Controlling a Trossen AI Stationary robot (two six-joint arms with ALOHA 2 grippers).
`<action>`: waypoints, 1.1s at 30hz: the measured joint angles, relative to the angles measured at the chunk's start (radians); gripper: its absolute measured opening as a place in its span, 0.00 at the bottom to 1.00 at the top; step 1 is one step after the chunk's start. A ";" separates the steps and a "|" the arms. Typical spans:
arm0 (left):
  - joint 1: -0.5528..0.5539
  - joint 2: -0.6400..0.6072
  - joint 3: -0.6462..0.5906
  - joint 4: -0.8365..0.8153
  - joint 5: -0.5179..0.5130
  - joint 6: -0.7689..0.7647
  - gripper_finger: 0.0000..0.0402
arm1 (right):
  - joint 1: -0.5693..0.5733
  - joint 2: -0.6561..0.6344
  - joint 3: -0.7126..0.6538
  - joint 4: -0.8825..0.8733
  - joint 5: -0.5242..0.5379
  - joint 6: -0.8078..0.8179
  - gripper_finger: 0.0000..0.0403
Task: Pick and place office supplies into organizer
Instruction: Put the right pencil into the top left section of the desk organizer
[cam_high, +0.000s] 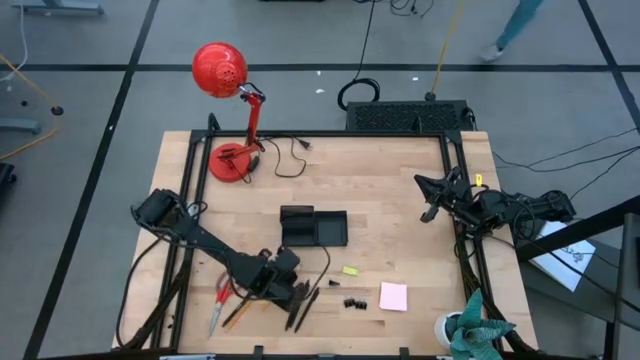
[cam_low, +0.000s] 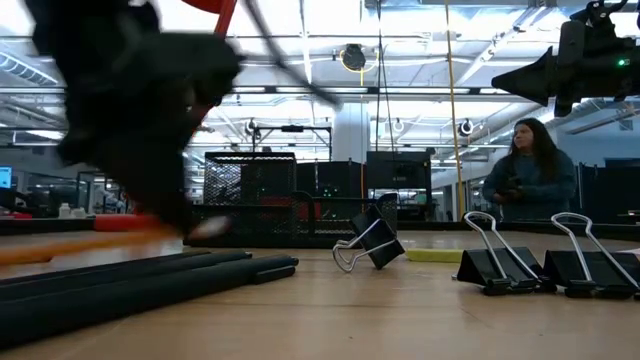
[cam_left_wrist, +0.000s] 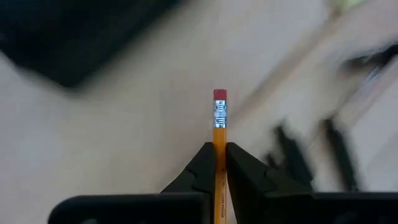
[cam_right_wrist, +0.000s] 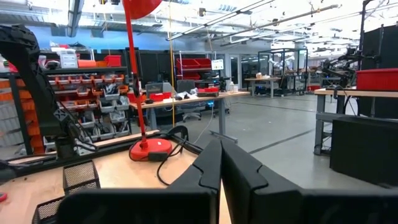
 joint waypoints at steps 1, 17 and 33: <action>-0.002 -0.010 0.001 0.025 -0.019 0.031 0.07 | 0.000 0.000 0.000 -0.001 0.000 0.000 0.01; 0.049 -0.213 0.003 0.348 -0.304 0.719 0.07 | 0.000 0.000 0.000 -0.001 0.000 0.000 0.01; 0.302 -0.309 0.004 0.639 -0.139 1.545 0.07 | 0.000 0.001 0.000 0.000 0.000 0.004 0.01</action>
